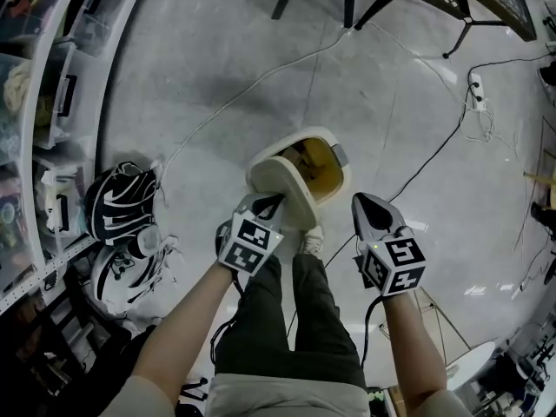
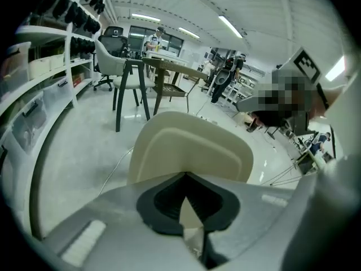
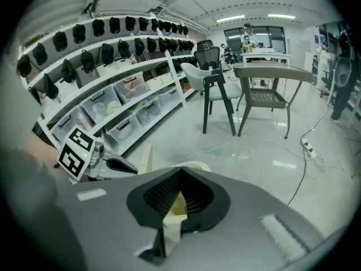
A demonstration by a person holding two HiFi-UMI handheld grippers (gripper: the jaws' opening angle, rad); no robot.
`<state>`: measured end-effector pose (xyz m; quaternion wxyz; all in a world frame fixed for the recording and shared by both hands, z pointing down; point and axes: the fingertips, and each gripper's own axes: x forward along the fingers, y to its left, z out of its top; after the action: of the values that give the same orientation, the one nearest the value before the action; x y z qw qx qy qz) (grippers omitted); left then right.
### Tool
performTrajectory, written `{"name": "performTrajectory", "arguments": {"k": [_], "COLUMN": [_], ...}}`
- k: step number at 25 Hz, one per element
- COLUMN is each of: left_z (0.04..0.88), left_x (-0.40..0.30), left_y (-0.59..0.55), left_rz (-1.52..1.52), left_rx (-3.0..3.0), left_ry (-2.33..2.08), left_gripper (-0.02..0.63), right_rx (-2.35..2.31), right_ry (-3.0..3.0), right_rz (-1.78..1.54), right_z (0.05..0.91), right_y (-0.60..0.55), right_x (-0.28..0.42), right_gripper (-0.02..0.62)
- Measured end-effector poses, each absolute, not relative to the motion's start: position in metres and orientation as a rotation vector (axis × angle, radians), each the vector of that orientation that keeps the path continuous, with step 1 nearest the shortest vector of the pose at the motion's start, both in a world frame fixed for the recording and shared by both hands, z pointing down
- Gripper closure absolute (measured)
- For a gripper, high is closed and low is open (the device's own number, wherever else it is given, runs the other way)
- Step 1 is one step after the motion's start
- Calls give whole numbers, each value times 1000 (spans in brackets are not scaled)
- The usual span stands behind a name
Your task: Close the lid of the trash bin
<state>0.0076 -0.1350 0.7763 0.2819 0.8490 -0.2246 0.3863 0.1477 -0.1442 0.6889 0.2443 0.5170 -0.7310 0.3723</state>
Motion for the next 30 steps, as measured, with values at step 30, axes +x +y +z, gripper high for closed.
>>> {"name": "performTrajectory", "arguments": {"k": [30], "left_z": [800], "left_x": [27], "left_y": [-160], "left_rz": [1089], "left_rx": [2181], "left_ry": [-704], "left_gripper": [603], "right_rx": [1525], "right_ry": [-2085], "right_rz": [1028], "right_z": [667], "right_y": [-145], "right_x": [181], "right_gripper": [592]}}
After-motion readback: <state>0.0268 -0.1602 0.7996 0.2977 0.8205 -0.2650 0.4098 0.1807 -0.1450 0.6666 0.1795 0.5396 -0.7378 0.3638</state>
